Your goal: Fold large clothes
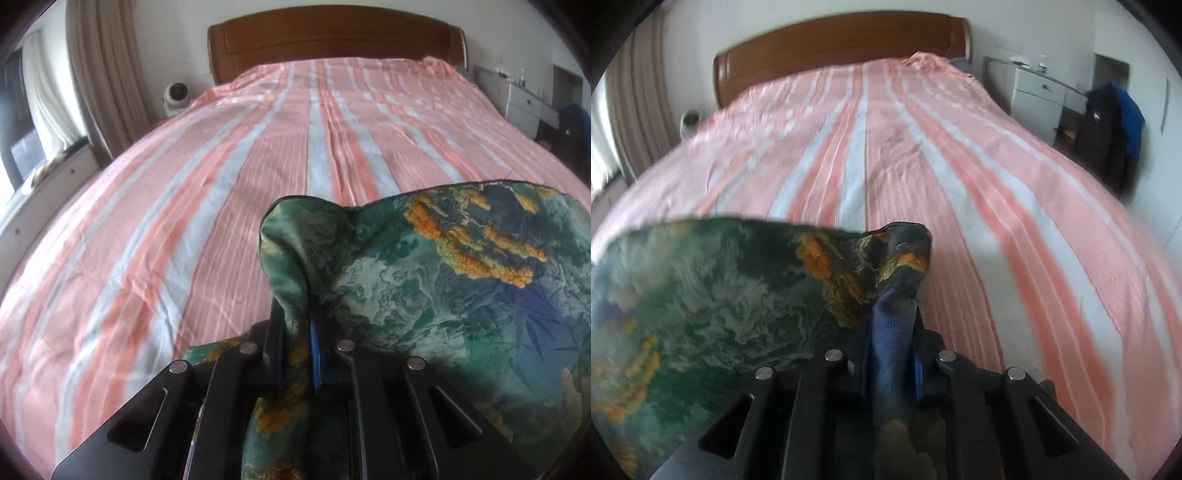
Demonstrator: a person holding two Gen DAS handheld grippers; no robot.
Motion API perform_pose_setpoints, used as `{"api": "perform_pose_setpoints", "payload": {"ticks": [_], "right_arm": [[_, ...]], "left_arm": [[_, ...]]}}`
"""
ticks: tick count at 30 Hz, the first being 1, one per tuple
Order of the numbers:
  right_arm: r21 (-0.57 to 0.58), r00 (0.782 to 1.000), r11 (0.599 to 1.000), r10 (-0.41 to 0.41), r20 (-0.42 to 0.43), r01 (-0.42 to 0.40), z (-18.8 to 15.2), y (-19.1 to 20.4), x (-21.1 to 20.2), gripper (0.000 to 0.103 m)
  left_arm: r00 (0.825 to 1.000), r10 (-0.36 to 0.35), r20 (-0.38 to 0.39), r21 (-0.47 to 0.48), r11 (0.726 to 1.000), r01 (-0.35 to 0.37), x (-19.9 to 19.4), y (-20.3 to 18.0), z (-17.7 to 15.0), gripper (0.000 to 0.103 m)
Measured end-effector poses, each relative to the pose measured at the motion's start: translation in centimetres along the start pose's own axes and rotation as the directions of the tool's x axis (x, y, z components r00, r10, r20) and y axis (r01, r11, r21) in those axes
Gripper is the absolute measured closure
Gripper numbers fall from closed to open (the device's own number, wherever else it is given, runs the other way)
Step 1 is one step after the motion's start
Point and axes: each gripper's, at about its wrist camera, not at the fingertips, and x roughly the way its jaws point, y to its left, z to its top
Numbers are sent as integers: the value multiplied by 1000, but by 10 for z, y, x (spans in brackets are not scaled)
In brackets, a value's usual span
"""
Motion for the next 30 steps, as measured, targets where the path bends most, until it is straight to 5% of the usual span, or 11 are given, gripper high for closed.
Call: {"api": "perform_pose_setpoints", "payload": {"ticks": [15, 18, 20, 25, 30], "right_arm": [[59, 999, 997, 53, 5, -54, -12, -6, 7, 80], [85, 998, 994, 65, 5, -65, -12, -12, 8, 69], [109, 998, 992, 70, 4, -70, -12, -16, 9, 59], [170, 996, 981, 94, 2, -93, -13, -28, 10, 47], [179, 996, 979, 93, 4, -92, -13, -29, 10, 44]], "left_arm": [[1000, 20, 3, 9, 1000, -20, 2, -4, 0, 88], [1000, 15, 4, -9, 1000, -15, 1, -1, -1, 83], [1000, 10, 6, -30, 999, -10, 1, 2, -1, 77], [998, 69, 14, -100, 993, -67, -4, 12, -2, 30], [998, 63, -30, -132, 989, -67, -8, 18, 3, 21]]}}
